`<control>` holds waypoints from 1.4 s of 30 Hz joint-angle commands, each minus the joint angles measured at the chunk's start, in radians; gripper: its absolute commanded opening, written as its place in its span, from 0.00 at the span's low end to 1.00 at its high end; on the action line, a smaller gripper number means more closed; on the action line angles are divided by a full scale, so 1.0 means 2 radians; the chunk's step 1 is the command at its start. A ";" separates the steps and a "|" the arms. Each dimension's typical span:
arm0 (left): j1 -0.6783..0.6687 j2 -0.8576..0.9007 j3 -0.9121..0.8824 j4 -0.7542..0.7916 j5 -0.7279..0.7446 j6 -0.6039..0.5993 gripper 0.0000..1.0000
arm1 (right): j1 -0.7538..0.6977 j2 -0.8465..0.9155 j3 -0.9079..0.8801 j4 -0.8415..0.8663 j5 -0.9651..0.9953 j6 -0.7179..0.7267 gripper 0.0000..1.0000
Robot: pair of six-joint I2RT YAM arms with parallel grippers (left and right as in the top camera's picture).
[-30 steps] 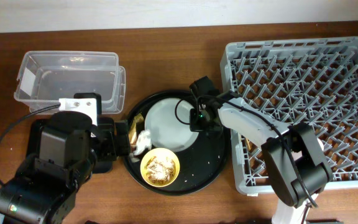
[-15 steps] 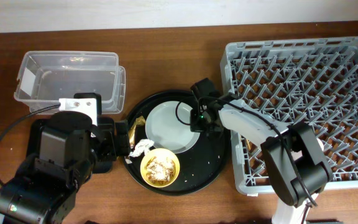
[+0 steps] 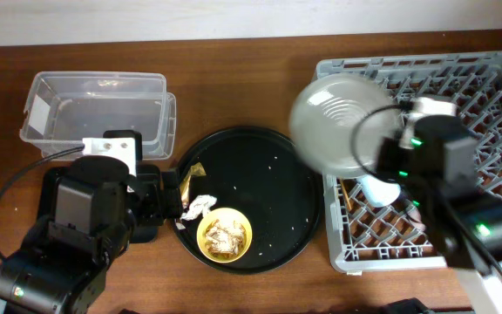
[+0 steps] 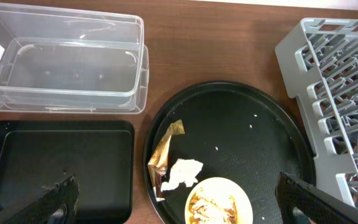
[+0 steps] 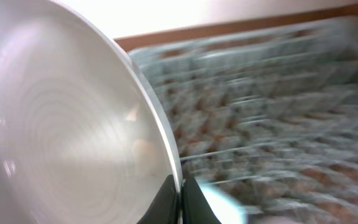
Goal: Sort waste into correct bins and load items into the dishwasher rack
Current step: 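Lift the white plate and stand it upright in the dish rack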
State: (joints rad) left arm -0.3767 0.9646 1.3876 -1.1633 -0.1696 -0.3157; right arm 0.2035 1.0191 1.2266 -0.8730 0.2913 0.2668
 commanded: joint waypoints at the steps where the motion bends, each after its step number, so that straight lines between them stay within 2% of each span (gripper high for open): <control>1: 0.000 -0.002 0.005 0.000 -0.006 -0.006 0.99 | -0.080 -0.007 0.001 0.001 0.117 -0.060 0.04; 4: 0.000 -0.002 0.005 0.000 -0.006 -0.006 0.99 | -0.163 0.030 0.001 0.064 0.135 -0.138 0.04; 6: 0.000 -0.002 0.005 0.001 -0.006 -0.006 0.99 | -0.191 0.067 0.001 0.095 0.135 -0.175 0.04; 10: 0.000 -0.002 0.005 0.001 -0.006 -0.006 0.99 | -0.197 0.155 0.001 0.126 0.135 -0.245 0.04; 12: 0.000 -0.002 0.005 0.000 -0.006 -0.006 0.99 | -0.197 0.183 0.001 0.136 0.138 -0.249 0.04; 14: 0.000 -0.002 0.005 0.001 -0.006 -0.006 0.99 | -0.197 0.207 0.001 0.158 0.191 -0.250 0.04; 18: 0.000 -0.002 0.005 0.000 -0.006 -0.006 0.99 | -0.197 0.213 0.001 0.211 0.199 -0.291 0.04; 26: 0.000 -0.002 0.005 0.000 -0.006 -0.006 0.99 | -0.174 0.238 0.001 0.187 0.171 -0.292 0.04; 27: 0.000 -0.002 0.005 0.001 -0.006 -0.006 0.99 | -0.160 0.238 0.001 0.190 0.173 -0.292 0.09; 30: 0.000 -0.002 0.005 0.000 -0.006 -0.006 0.99 | -0.130 0.235 0.001 0.185 0.175 -0.292 0.47; 31: 0.000 -0.002 0.005 0.000 -0.006 -0.006 1.00 | -0.114 0.225 0.001 0.176 0.175 -0.280 0.56; 34: 0.000 -0.002 0.005 0.001 -0.006 -0.006 0.99 | -0.086 0.184 0.017 0.141 0.170 -0.221 0.65; 37: 0.000 -0.002 0.005 0.000 -0.006 -0.006 0.99 | -0.039 0.128 0.067 0.038 0.068 -0.168 0.66; 39: 0.000 -0.002 0.005 0.000 -0.006 -0.006 0.99 | 0.001 0.104 0.095 -0.046 -0.066 -0.114 0.59; 41: 0.000 -0.002 0.005 0.000 -0.006 -0.006 0.99 | 0.062 0.105 0.091 -0.111 -0.234 -0.072 0.60; 42: 0.000 -0.002 0.005 0.000 -0.006 -0.006 0.99 | 0.079 0.110 0.090 -0.122 -0.257 -0.073 0.60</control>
State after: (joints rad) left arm -0.3759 0.9642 1.3876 -1.1610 -0.1699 -0.3157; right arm 0.2668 1.2018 1.4162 -1.0668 0.1257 0.0216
